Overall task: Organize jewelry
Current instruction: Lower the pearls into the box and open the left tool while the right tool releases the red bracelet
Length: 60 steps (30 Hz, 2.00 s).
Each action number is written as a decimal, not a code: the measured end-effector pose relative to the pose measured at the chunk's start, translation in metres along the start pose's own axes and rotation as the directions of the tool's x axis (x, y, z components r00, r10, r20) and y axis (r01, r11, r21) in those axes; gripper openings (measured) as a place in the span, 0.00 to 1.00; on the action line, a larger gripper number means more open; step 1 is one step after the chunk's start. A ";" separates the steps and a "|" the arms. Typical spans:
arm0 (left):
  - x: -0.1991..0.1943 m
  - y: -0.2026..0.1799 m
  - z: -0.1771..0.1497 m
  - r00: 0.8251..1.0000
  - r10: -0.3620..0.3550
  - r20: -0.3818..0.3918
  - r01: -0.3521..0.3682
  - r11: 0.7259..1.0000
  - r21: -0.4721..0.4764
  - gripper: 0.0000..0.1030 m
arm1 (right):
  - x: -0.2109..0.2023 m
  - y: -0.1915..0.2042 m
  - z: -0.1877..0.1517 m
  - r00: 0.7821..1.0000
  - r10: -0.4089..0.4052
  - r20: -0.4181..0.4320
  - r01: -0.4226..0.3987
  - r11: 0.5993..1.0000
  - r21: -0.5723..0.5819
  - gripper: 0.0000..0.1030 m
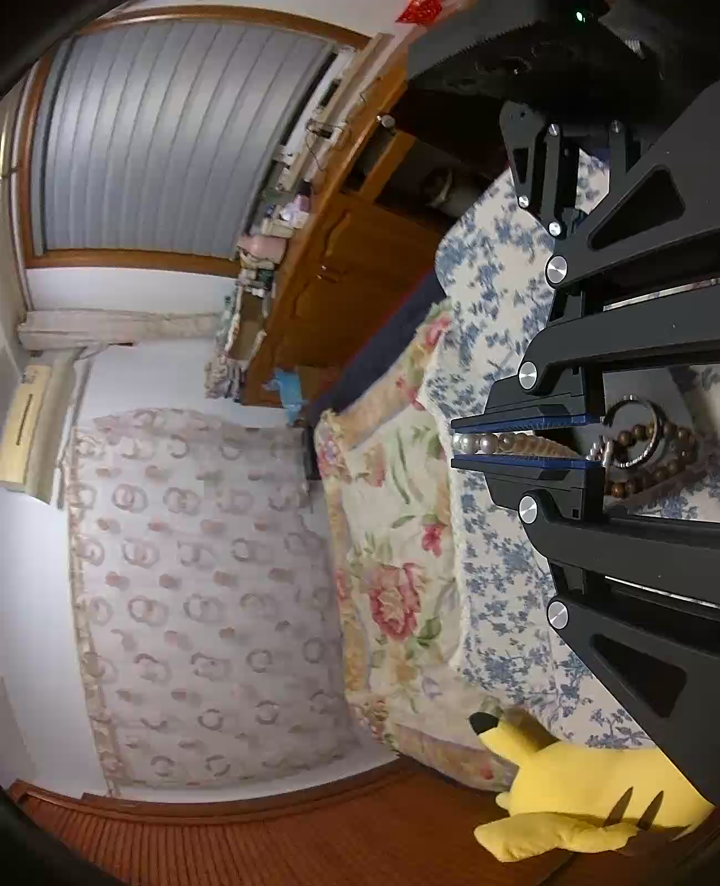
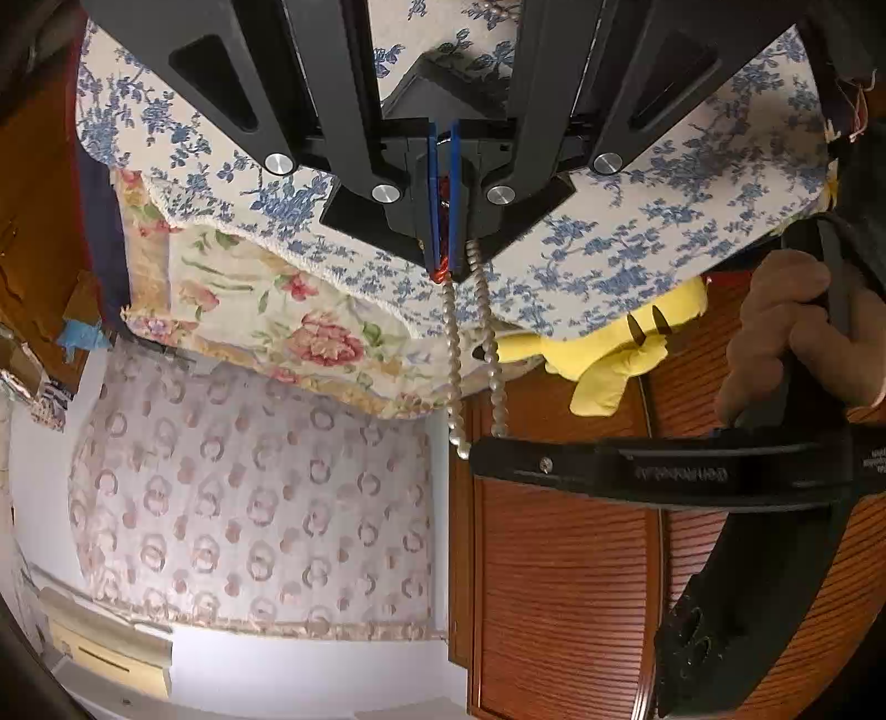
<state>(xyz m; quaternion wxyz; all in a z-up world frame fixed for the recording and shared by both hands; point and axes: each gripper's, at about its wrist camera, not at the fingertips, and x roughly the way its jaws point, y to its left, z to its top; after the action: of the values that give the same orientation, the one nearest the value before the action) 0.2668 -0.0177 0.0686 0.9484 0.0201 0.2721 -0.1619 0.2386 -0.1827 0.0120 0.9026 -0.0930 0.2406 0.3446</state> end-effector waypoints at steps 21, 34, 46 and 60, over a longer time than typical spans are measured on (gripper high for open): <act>0.053 0.008 0.019 0.999 -0.027 -0.042 0.026 0.999 -0.022 0.06 | 0.035 -0.017 -0.015 0.998 0.020 -0.061 -0.018 0.999 0.034 0.03; 0.071 0.004 0.001 0.996 0.010 -0.083 -0.010 1.000 0.004 0.23 | 0.053 -0.014 -0.023 0.994 0.023 -0.103 -0.019 0.999 0.033 0.03; 0.030 0.030 -0.068 0.992 0.044 -0.117 -0.053 0.996 -0.067 0.53 | 0.054 -0.016 -0.028 0.992 -0.040 -0.122 0.045 0.998 0.042 0.07; -0.042 0.009 -0.154 0.988 0.030 -0.149 -0.045 0.994 -0.098 0.55 | -0.027 0.028 -0.077 0.991 -0.023 -0.131 0.034 0.996 0.085 0.09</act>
<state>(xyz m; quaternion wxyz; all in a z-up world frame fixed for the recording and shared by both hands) 0.1580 0.0226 -0.0408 0.9284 -0.0108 0.3488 -0.1279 0.1740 -0.2036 -0.0414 0.8931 -0.0791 0.3123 0.3140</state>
